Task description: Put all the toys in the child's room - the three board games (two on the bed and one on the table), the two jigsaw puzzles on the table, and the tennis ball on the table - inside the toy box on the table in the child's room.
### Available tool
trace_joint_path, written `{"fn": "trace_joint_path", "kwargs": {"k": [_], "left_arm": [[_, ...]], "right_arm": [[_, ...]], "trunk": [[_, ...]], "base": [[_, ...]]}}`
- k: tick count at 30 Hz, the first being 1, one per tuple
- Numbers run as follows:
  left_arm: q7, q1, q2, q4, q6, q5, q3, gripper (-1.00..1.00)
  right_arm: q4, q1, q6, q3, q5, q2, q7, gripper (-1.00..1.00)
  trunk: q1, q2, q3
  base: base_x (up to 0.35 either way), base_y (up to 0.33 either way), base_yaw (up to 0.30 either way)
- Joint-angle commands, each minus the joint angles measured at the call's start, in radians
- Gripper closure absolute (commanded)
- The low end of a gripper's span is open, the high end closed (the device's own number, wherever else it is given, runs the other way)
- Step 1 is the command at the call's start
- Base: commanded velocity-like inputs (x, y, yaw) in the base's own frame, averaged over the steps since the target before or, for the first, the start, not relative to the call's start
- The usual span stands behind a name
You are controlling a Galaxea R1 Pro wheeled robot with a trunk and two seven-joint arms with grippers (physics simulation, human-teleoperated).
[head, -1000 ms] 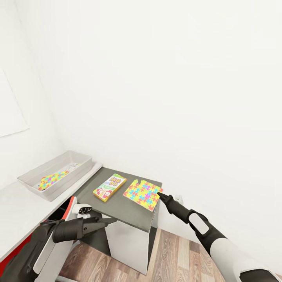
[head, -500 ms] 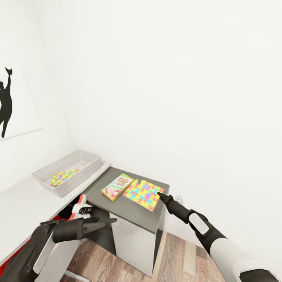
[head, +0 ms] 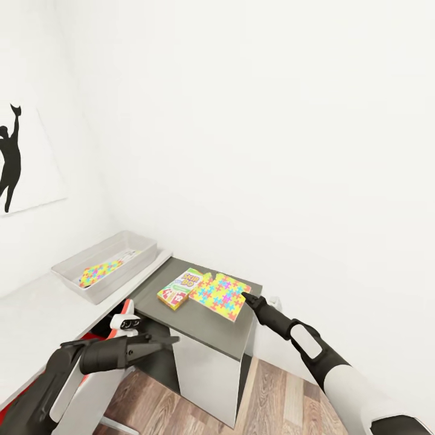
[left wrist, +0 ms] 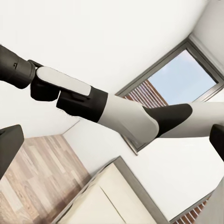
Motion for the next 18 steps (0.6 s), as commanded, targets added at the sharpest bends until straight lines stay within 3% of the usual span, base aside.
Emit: {"fn": "trace_joint_path", "kwargs": {"k": [1, 7, 10, 15, 16, 18], "left_arm": [[-0.003, -0.001, 0.001, 0.0, 0.012, 0.0, 0.001, -1.0], [-0.003, -0.018, 0.005, 0.003, 0.04, 0.0, 0.01, -1.0], [-0.003, -0.035, 0.007, 0.006, 0.047, 0.002, 0.012, -1.0], [-0.003, -0.107, 0.019, 0.008, 0.094, 0.004, 0.013, -1.0], [-0.003, -0.135, 0.035, 0.008, 0.121, 0.003, 0.014, -1.0], [-0.003, -0.14, 0.038, 0.008, 0.125, 0.004, 0.019, -1.0]], "right_arm": [[-0.007, -0.001, 0.004, 0.01, -0.004, -0.001, -0.002, 1.0], [-0.038, -0.013, 0.025, 0.093, 0.059, 0.002, -0.012, 1.0], [-0.076, -0.018, 0.053, 0.102, 0.064, 0.002, -0.013, 1.0], [-0.233, -0.016, 0.11, 0.105, 0.066, 0.0, -0.019, 1.0], [-0.303, -0.015, 0.172, 0.102, 0.066, 0.001, -0.051, 1.0], [-0.314, -0.015, 0.187, 0.09, 0.066, 0.001, -0.076, 1.0]], "trunk": [[0.001, -0.002, -0.002], [0.001, -0.002, -0.002], [0.001, -0.002, -0.002], [0.001, -0.002, -0.002], [0.001, -0.002, -0.002], [0.001, -0.002, -0.002]], "base": [[0.0, 0.0, 0.0], [0.0, 0.0, 0.0], [0.0, 0.0, 0.0], [0.0, 0.0, 0.0], [0.0, 0.0, 0.0], [0.0, 0.0, 0.0]]}}
